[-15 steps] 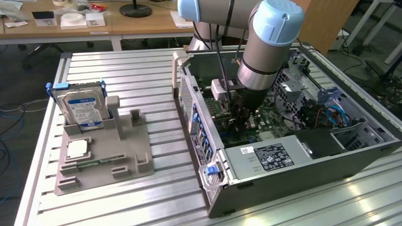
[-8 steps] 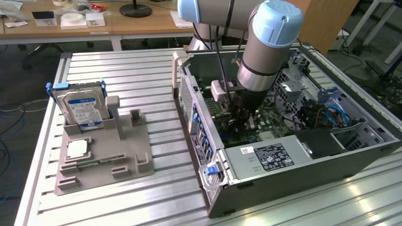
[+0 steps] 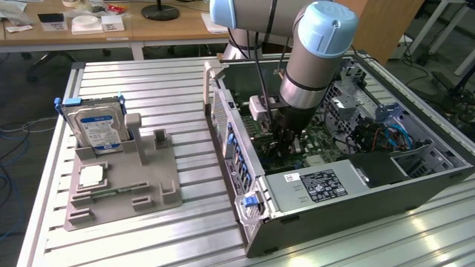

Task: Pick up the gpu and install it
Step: 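Insert the gpu into the slot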

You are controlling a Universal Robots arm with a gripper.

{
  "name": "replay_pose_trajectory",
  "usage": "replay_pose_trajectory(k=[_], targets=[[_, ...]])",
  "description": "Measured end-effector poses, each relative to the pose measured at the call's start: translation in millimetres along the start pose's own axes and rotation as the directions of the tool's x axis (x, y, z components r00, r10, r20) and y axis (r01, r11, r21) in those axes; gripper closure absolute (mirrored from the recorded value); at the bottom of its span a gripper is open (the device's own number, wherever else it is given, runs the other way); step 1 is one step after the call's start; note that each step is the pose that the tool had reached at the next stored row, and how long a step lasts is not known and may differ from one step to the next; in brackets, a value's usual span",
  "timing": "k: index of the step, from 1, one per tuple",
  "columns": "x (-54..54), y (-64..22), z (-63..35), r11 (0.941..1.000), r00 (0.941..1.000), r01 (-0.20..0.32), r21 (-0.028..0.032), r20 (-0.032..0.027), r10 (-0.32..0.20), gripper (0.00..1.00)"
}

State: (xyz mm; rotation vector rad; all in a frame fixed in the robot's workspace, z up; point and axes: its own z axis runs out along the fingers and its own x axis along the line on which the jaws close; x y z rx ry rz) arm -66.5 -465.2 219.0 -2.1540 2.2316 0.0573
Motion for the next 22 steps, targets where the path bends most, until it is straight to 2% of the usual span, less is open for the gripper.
replay_pose_trajectory(k=[19, 22], targets=[[-1.3, 0.0, 1.0, 1.0, 1.0, 0.0, -0.0001, -0.0002, 0.0, 0.72], [-1.3, 0.5, 3.9, 1.0, 1.0, 0.0, 0.0006, 0.0003, 0.0, 0.72]])
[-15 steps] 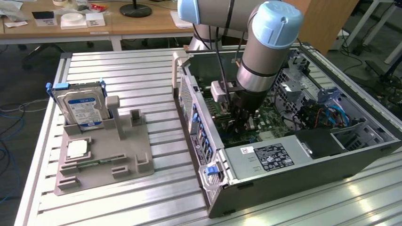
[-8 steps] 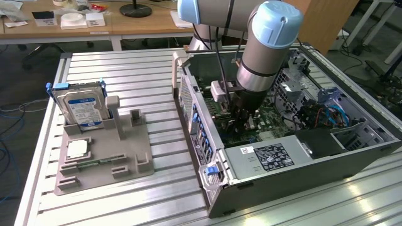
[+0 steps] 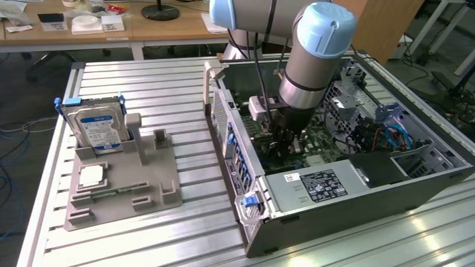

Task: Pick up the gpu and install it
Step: 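Insert the gpu into the slot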

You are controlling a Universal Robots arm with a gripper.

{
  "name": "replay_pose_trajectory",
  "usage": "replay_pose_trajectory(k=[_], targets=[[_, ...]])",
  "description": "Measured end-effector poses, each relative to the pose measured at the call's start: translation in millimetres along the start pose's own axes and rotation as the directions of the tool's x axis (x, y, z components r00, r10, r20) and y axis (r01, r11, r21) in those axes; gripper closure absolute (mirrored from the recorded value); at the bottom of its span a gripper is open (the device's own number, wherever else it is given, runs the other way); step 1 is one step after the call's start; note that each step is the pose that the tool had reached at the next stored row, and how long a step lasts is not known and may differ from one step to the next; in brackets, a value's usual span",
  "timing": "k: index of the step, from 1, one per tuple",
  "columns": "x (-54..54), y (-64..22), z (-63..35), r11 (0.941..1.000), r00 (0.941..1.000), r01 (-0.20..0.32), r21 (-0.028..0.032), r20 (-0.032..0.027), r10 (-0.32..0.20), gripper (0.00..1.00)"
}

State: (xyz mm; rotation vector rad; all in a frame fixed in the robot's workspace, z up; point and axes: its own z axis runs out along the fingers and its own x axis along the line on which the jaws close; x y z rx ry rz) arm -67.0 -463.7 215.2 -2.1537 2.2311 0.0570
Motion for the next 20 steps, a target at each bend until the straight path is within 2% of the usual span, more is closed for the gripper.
replay_pose_trajectory(k=[2, 14, 15, 17, 18, 19, 20], targets=[[0.1, 0.6, 1.6, 1.0, 1.0, 0.0, -0.0005, -0.0012, 0.0, 0.72], [0.0, 1.7, 3.1, 1.0, 1.0, 0.0, -0.0006, -0.0003, 0.0, 0.72], [-0.3, 2.1, 4.3, 1.0, 1.0, -0.001, -0.0004, 0.0032, 0.001, 0.72], [-0.3, 1.9, 2.6, 1.0, 1.0, -0.001, 0.0004, 0.0008, 0.001, 0.65], [-0.2, 1.8, 0.7, 1.0, 1.0, 0.0, 0.0003, 0.0002, 0.0, 0.65], [-0.3, 1.7, -1.7, 1.0, 1.0, 0.0, 0.0003, 0.0001, 0.0, 0.58], [-0.5, 1.7, -4.8, 1.0, 1.0, 0.0, 0.0005, 0.0, 0.0, 0.58]])
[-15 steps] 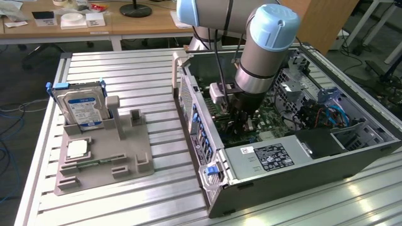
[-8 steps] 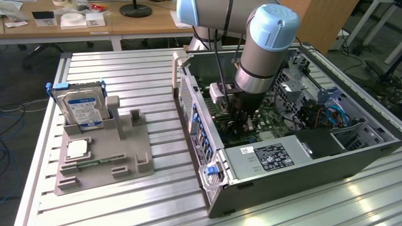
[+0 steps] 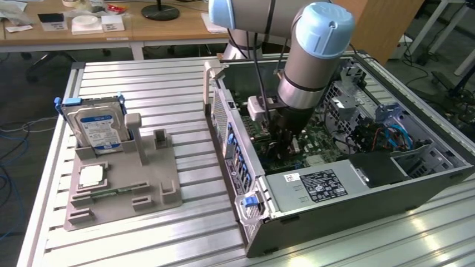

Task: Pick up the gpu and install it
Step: 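Insert the gpu into the slot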

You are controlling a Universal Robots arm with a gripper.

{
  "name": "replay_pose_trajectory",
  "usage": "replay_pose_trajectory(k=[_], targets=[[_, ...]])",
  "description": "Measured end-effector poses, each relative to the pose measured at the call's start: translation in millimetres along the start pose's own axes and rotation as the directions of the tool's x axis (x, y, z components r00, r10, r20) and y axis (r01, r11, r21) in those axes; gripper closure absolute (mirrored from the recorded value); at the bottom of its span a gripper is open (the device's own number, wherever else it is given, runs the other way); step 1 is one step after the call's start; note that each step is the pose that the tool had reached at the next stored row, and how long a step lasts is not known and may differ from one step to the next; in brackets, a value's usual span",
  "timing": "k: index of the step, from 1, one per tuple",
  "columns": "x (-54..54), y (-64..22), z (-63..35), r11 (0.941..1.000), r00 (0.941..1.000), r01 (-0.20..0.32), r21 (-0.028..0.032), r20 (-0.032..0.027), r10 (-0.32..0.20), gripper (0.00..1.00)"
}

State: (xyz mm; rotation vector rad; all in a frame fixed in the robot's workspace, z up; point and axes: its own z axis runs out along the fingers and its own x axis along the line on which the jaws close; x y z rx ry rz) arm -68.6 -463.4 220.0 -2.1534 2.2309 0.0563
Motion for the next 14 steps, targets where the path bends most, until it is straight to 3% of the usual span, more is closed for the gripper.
replay_pose_trajectory(k=[14], targets=[[-3.0, -0.1, -53.2, 1.0, 1.0, 0.0, 0.0055, -0.0007, 0.0, 0.58]])
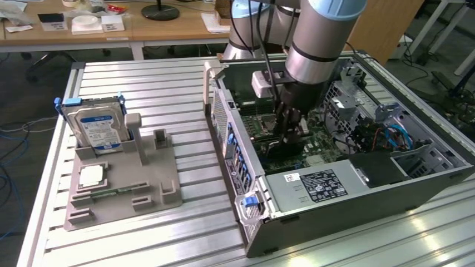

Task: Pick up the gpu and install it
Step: 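Insert the gpu into the slot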

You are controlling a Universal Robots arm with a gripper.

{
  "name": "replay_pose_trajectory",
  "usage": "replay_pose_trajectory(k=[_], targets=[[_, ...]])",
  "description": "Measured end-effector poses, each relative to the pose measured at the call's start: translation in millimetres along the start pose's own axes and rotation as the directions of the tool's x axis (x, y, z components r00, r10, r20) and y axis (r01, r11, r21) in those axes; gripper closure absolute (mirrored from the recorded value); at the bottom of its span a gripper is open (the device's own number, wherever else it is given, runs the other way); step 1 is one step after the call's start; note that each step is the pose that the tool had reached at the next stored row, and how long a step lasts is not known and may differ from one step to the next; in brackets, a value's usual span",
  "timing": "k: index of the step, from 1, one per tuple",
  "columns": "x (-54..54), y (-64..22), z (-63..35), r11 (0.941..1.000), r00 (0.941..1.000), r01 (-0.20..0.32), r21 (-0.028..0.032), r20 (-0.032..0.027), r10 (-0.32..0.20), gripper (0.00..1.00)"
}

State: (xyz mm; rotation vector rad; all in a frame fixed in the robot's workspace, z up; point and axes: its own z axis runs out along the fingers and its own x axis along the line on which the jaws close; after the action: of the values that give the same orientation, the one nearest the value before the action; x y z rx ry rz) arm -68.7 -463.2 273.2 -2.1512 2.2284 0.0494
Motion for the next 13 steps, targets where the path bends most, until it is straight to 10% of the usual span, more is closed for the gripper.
replay_pose_trajectory(k=[6, 13], targets=[[-0.3, -0.1, -5.6, 1.0, 1.0, 0.0, 0.0012, 0.0, 0.0, 0.6], [-0.3, 0.0, -5.7, 1.0, 1.0, 0.0, 0.0011, -0.0001, 0.0, 0.89]])
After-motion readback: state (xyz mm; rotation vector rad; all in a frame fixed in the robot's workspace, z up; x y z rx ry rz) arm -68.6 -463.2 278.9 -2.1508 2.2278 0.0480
